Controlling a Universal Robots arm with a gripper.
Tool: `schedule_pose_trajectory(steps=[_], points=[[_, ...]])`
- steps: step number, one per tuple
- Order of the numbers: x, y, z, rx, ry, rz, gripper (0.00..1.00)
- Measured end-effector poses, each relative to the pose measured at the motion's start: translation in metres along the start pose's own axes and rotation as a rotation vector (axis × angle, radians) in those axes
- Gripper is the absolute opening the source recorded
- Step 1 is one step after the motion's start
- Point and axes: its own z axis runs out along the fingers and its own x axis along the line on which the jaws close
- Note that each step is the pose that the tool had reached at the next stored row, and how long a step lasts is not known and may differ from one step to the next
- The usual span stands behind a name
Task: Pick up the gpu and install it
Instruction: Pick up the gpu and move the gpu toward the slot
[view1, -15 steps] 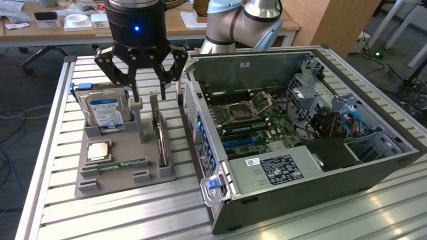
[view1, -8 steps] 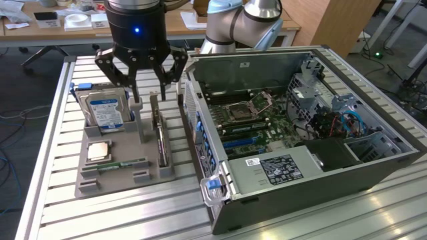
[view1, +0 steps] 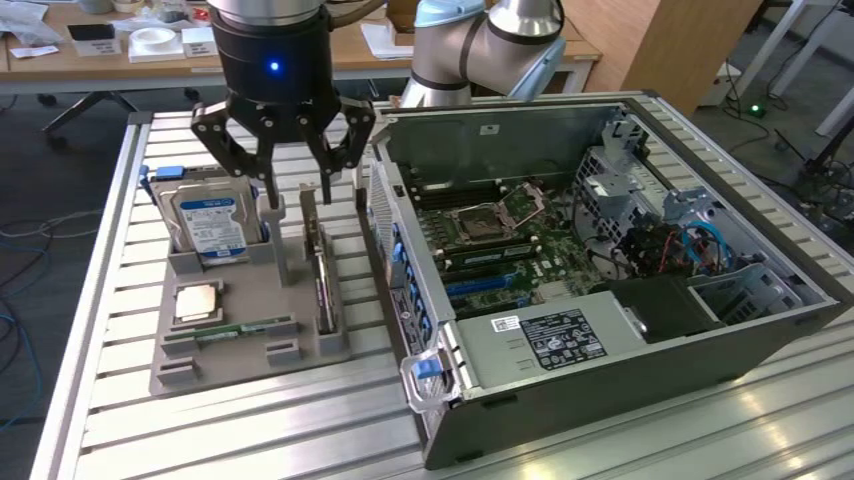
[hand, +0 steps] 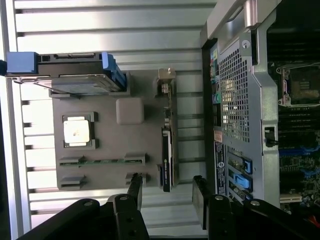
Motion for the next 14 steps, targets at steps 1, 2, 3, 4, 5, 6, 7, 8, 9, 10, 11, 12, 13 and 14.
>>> schedule_pose_trajectory(steps=[1, 2, 3, 4, 5, 6, 7, 8, 9, 10, 11, 12, 13, 14], points=[[0.000, 0.0000, 0.0010, 0.0002, 0.0001, 0.000, 0.53], [0.000, -0.0001, 0.0020, 0.0001, 0.0000, 0.000, 0.53], [0.000, -0.0002, 0.0030, 0.0001, 0.0000, 0.000, 0.53], [0.000, -0.0002, 0.0039, 0.0002, 0.0000, 0.000, 0.53], [0.000, -0.0002, 0.0046, 0.0001, 0.0000, 0.000, 0.53], [0.000, -0.0002, 0.0051, 0.0002, 0.0001, 0.000, 0.53], [0.000, -0.0003, 0.0058, 0.0002, 0.0001, 0.000, 0.53], [0.000, -0.0003, 0.0067, 0.0001, 0.0000, 0.000, 0.53], [0.000, -0.0004, 0.0077, 0.0001, 0.0000, 0.000, 0.53], [0.000, -0.0004, 0.0088, 0.0002, 0.0001, 0.000, 0.53], [0.001, -0.0005, 0.0098, 0.0001, 0.0000, 0.000, 0.53], [0.001, -0.0005, 0.0105, 0.0001, -0.0001, 0.000, 0.53], [0.001, -0.0005, 0.0110, 0.0002, 0.0000, 0.000, 0.53], [0.001, -0.0006, 0.0118, 0.0000, -0.0001, 0.000, 0.53]])
